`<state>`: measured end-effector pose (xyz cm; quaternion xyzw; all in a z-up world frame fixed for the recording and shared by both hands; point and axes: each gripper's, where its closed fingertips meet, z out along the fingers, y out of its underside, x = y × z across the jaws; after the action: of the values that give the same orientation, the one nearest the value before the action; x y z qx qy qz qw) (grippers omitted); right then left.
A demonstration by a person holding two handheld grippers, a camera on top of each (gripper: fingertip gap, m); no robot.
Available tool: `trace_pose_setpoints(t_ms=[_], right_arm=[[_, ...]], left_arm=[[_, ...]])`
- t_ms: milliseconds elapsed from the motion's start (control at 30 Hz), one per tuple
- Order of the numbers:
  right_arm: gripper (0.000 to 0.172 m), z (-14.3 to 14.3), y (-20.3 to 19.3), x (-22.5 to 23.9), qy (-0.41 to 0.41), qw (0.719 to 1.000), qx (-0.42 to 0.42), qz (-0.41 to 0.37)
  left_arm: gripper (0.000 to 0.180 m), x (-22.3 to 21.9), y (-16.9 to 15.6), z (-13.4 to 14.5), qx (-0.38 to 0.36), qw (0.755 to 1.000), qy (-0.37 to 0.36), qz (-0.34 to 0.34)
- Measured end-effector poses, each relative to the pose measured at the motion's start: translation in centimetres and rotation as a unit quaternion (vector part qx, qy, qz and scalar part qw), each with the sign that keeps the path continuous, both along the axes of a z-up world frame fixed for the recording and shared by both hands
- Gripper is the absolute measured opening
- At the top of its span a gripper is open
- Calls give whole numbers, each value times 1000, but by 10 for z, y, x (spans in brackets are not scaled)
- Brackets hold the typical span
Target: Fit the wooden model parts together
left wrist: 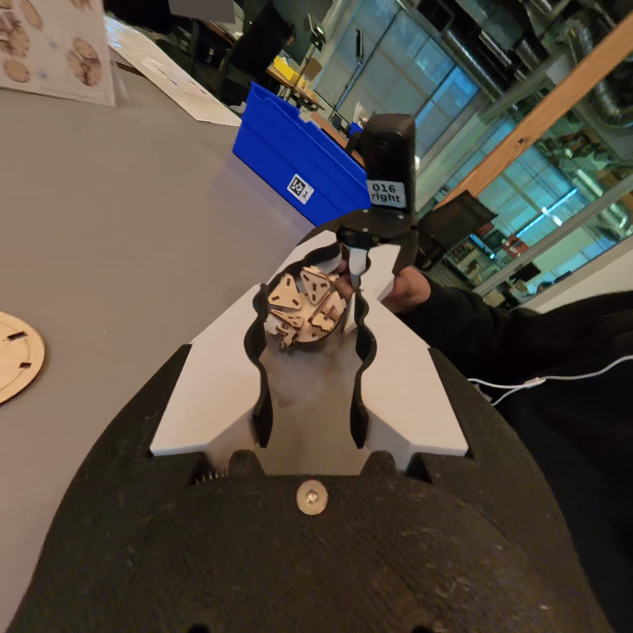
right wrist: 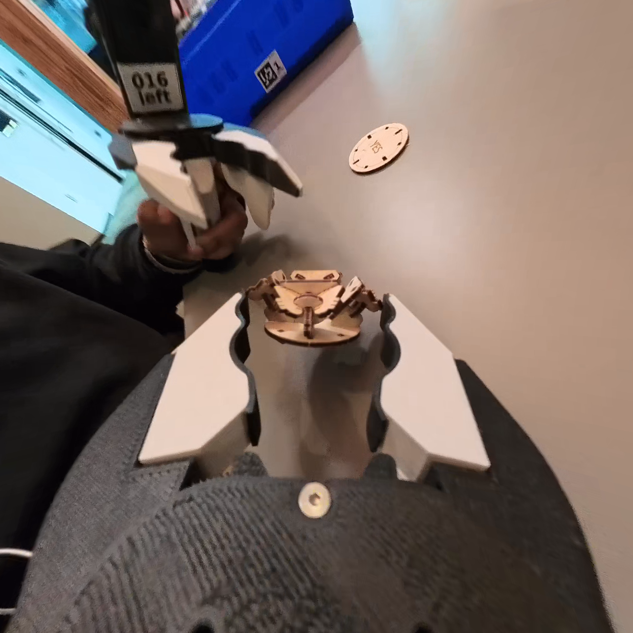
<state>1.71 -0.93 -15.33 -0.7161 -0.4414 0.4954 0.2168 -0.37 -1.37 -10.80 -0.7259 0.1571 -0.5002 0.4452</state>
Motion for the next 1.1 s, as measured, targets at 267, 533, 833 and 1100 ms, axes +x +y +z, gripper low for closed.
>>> trace_pose_setpoints(t_ms=[267, 533, 833, 1100], right_arm=[[76, 41, -8, -5, 104, 989, -109, 6], [76, 66, -6, -4, 172, 967, -187, -7], [76, 67, -15, -9, 162, 970, -182, -3], [76, 66, -22, -15, 161, 969, -189, 3]], left_arm=[[66, 19, -15, 7, 169, 975, 145, 18], [35, 13, -37, 46, 354, 910, 193, 94], [15, 34, -34, 21, 383, 865, 308, 101], [5, 33, -34, 19, 366, 878, 296, 90]])
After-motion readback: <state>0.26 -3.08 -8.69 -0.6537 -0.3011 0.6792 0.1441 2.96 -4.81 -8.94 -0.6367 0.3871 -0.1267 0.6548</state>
